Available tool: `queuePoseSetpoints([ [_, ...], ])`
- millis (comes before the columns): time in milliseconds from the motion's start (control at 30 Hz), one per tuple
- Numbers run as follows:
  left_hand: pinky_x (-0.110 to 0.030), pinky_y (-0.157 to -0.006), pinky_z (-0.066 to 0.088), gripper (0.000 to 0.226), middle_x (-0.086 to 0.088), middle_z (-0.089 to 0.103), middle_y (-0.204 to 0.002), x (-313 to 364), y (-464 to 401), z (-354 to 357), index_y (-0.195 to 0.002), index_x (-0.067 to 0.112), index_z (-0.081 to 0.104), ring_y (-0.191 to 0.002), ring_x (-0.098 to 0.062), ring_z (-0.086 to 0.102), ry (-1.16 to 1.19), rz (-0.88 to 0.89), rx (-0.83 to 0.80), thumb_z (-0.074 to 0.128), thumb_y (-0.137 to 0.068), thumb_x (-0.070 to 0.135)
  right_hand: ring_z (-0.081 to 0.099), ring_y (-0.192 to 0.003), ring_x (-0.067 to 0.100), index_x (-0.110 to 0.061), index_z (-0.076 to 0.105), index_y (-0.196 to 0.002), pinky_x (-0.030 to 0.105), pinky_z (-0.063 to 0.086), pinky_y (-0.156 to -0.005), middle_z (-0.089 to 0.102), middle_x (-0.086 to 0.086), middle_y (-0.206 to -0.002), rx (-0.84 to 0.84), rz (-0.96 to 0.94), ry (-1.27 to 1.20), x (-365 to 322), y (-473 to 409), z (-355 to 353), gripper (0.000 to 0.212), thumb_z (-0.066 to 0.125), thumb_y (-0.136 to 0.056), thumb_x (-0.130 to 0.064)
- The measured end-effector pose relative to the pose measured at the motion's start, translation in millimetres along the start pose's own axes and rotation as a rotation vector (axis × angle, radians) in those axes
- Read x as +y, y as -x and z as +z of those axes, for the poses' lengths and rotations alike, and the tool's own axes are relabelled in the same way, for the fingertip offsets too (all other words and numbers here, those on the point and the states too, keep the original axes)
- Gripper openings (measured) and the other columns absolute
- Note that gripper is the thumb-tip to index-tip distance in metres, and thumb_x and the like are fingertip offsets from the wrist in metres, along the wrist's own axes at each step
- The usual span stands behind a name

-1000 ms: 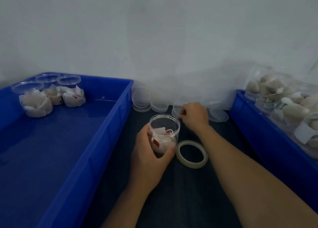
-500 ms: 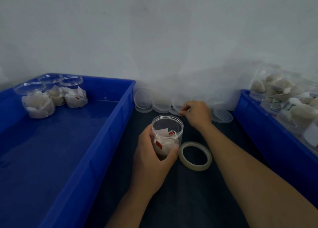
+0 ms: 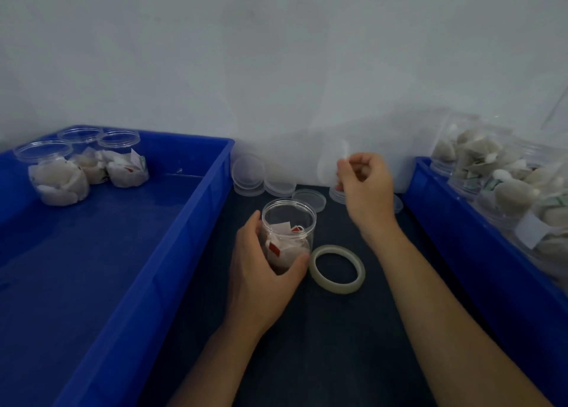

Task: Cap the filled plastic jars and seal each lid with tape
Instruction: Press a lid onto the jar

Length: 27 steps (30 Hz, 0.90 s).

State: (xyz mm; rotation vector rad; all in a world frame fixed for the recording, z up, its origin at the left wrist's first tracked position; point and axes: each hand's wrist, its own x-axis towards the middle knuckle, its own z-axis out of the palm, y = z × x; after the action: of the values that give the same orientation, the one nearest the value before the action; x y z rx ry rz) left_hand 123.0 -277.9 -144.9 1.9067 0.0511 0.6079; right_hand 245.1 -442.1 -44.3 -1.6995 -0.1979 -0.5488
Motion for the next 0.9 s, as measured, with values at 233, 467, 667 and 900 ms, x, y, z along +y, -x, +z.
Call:
queuePoseSetpoints([
  [233,-0.011,-0.099,0.04,0.109,0.036,0.039,-0.149,9,1,-3,-0.161,0.05,0.021,-0.136,0.017,0.041,0.03,0.061,0.023,0.077,-0.069,0.067,0.069,-0.072,0.017,-0.006,0.074,-0.095,0.029,0.061,-0.068,0.073,0.008,-0.082,-0.468,0.319,-0.531,-51,33,-24,0.011,0.069,-0.101,-0.014],
  [467,-0.025,-0.103,0.049,0.097,0.029,0.047,-0.151,10,1,-2,-0.16,0.046,0.03,-0.137,0.005,0.05,0.047,0.123,0.061,0.083,-0.08,0.06,0.071,-0.07,0.017,-0.007,0.078,-0.082,0.023,0.056,-0.06,0.076,0.012,-0.08,-0.432,0.4,-0.258,-29,56,-19,0.017,0.072,-0.096,-0.013],
  [667,-0.024,-0.109,0.046,0.092,0.036,0.041,-0.149,12,0,-1,-0.164,0.042,0.022,-0.14,0.008,0.045,0.033,0.114,0.069,0.068,-0.09,0.072,0.073,-0.062,0.015,-0.01,0.074,-0.097,0.022,0.055,-0.054,0.075,0.001,-0.07,-0.209,0.365,-0.213,-19,76,-11,0.005,0.072,-0.098,-0.014],
  [900,-0.03,-0.11,0.05,0.086,0.027,0.047,-0.152,15,-1,-2,-0.162,0.035,0.032,-0.14,0.003,0.049,0.03,0.134,0.07,0.068,-0.091,0.066,0.072,-0.065,0.013,-0.023,0.075,-0.098,0.024,0.057,-0.056,0.075,-0.005,-0.083,-0.086,0.214,-0.191,-12,91,4,0.007,0.07,-0.1,-0.019],
])
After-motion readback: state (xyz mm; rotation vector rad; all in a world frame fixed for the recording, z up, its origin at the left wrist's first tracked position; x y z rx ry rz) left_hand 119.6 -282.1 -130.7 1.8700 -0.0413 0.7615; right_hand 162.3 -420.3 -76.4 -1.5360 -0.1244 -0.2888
